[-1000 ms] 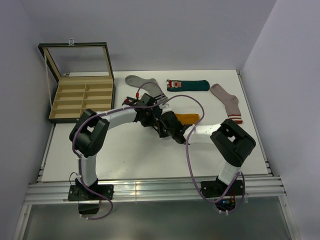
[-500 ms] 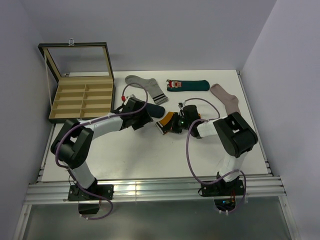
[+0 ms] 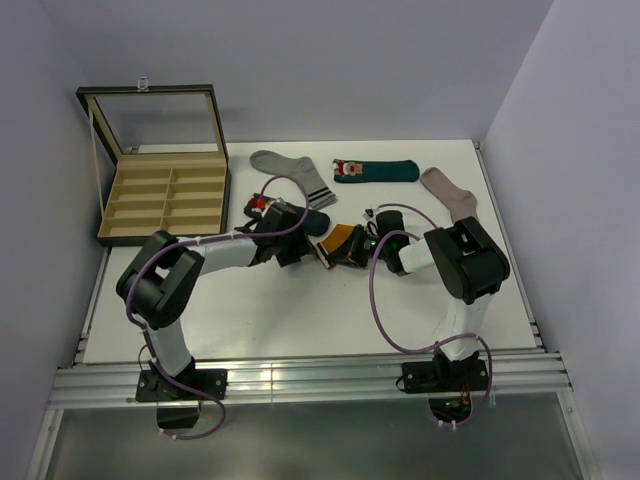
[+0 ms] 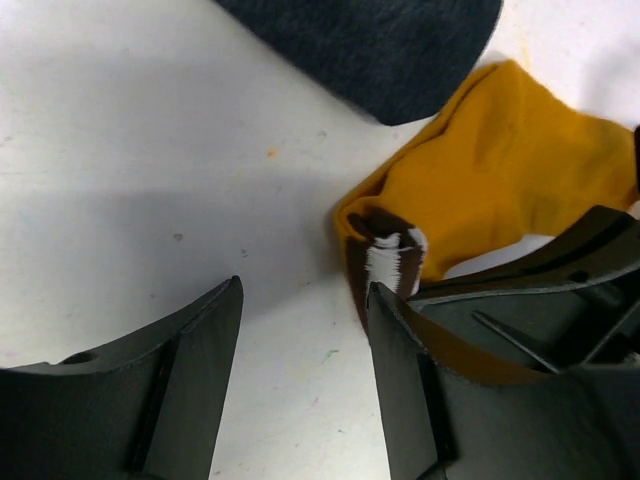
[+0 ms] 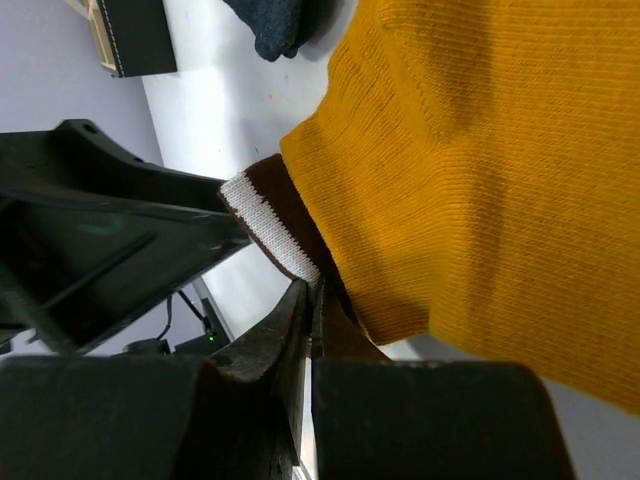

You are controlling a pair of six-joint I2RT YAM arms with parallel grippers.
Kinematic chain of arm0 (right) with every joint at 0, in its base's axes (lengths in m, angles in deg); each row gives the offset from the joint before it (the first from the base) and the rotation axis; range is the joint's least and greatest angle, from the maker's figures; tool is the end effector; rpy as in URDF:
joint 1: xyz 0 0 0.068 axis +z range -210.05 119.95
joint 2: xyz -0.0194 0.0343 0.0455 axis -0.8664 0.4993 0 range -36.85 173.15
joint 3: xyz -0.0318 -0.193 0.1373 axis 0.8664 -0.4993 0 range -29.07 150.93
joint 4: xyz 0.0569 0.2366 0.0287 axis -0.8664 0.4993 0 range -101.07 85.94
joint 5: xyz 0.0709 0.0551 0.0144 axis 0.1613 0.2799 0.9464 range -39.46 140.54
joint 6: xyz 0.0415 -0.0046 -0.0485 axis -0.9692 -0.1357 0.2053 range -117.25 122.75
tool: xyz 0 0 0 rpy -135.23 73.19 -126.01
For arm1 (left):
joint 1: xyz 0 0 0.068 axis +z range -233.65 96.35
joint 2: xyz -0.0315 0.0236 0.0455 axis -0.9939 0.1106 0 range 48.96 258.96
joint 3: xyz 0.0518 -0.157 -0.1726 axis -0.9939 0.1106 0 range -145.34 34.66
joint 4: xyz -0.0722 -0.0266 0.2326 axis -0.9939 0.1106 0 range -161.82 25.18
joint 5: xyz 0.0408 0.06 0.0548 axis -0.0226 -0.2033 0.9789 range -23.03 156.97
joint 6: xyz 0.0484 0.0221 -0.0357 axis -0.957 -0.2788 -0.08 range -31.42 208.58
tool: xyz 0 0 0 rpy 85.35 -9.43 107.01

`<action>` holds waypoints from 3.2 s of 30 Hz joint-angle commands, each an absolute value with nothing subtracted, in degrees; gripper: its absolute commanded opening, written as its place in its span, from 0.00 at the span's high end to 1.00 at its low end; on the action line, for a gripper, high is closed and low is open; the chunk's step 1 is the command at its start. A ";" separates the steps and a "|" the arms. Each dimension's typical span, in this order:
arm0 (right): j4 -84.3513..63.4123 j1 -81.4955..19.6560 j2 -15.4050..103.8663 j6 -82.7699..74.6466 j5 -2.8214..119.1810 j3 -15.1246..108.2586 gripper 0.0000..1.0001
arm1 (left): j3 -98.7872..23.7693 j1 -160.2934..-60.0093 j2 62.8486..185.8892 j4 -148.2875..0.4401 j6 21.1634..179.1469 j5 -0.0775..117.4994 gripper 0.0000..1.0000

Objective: Roll the socks
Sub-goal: Roll the sock at the center of the board.

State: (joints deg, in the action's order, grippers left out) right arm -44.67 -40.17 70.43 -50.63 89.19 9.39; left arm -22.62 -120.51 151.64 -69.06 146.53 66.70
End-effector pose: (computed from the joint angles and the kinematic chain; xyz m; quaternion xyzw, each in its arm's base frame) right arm 0.2888 0.1374 0.0767 0.0957 0.8462 0.4948 0.1731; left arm 0.2840 -0.2132 0.1250 -0.1701 0.9184 -0.2644 0.2400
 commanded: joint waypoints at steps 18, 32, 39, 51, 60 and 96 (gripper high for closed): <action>-31.81 -42.73 75.03 -45.59 86.40 14.88 0.96 | -24.93 -121.09 156.45 -76.48 147.02 63.89 0.45; -24.96 -42.82 73.46 -41.20 80.96 17.43 0.89 | -28.53 -121.18 161.28 -72.00 146.32 65.65 0.60; -19.16 -40.80 65.91 -36.01 73.14 17.87 0.71 | -31.08 -121.80 162.78 -66.38 144.83 66.71 0.67; -21.51 -27.45 49.81 -23.36 50.63 13.74 0.65 | -33.37 -122.41 160.67 -58.99 139.29 70.40 0.70; -24.42 -21.64 50.77 -18.25 47.37 13.91 0.64 | -33.28 -122.85 159.97 -59.60 137.27 69.00 0.70; -26.62 -16.01 52.01 -9.83 41.40 13.12 0.58 | -37.32 -122.94 160.50 -55.21 134.63 67.85 0.71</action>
